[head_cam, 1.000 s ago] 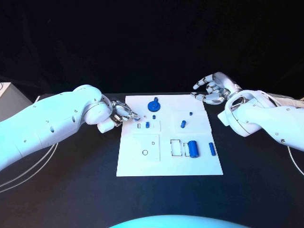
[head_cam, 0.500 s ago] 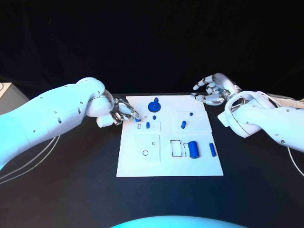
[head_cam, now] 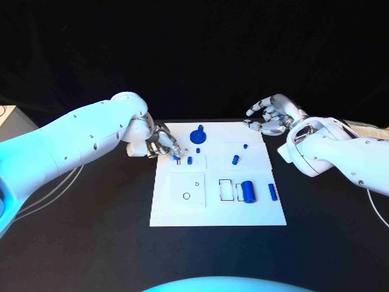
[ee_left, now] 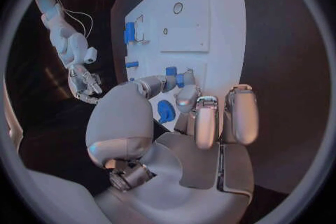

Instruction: Assemble the parts on the task board

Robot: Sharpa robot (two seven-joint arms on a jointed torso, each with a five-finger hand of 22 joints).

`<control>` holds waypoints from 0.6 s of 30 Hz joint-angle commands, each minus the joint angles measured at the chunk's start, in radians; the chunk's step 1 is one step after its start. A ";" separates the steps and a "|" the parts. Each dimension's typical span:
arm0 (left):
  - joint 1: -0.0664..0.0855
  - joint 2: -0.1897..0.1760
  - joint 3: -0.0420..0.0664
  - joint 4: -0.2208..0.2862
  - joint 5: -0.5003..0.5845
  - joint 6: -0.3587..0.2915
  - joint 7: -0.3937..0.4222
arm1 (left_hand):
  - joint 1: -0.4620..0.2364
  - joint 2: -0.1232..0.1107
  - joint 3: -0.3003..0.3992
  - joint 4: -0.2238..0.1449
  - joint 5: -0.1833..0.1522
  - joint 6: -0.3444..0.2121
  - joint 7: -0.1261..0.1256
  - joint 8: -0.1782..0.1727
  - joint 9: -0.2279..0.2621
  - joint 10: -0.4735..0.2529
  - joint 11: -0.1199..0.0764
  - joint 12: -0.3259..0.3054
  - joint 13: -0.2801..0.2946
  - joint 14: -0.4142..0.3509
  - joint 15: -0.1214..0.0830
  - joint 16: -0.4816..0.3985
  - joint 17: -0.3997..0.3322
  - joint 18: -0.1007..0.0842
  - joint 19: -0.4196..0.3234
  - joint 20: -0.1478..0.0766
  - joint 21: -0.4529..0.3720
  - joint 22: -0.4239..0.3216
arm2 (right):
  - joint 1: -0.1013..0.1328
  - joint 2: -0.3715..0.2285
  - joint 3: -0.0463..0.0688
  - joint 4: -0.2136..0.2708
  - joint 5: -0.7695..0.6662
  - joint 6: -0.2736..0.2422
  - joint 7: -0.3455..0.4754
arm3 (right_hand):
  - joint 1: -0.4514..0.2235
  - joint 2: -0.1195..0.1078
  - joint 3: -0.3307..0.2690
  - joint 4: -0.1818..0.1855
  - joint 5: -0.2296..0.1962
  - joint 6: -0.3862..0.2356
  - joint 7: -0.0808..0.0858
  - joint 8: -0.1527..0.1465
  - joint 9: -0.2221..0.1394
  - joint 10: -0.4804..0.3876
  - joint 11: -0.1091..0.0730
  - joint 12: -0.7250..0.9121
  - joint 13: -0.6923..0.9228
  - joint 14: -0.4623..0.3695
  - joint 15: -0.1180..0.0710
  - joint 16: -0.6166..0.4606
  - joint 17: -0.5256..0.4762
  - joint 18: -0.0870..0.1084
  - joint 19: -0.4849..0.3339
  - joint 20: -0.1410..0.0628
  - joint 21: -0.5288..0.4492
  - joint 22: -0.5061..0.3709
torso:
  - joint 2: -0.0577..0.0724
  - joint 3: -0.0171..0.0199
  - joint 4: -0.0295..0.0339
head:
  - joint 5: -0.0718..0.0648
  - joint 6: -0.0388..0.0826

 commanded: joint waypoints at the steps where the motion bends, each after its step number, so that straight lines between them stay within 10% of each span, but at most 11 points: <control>1: 0.005 0.015 -0.003 -0.005 -0.077 0.032 -0.005 | 0.000 0.011 0.229 -0.241 0.012 0.024 -0.012 -0.007 0.001 0.012 0.000 0.004 0.002 0.104 -0.007 0.003 0.263 0.001 0.006 -0.002 0.007 0.039 | 0.000 0.002 0.000 0.001 -0.013 0.009 0.004 | -0.005 -0.005 0.006 -0.002 0.005 -0.007 -0.002 0.005 0.001 0.054 -0.006 0.003 0.223 0.101 -0.007 0.004 0.257 -0.015 0.094 -0.006 -0.005 0.240 | 0.000 -0.0003 0.0022 | -0.003 -0.002; 18: 0.008 0.052 -0.038 -0.020 -0.188 0.047 0.037 | 0.012 0.010 0.197 -0.249 0.034 0.040 -0.014 -0.030 0.001 0.021 -0.002 0.010 0.012 0.104 -0.006 0.003 0.263 0.000 0.008 -0.002 0.009 0.043 | 0.000 0.006 0.000 0.003 -0.017 0.008 0.004 | -0.005 -0.005 0.007 -0.002 0.008 -0.007 -0.002 0.005 0.002 0.054 -0.006 0.003 0.223 0.101 -0.007 0.003 0.256 -0.015 0.094 -0.006 -0.005 0.241 | 0.000 -0.0013 0.0014 | -0.001 -0.005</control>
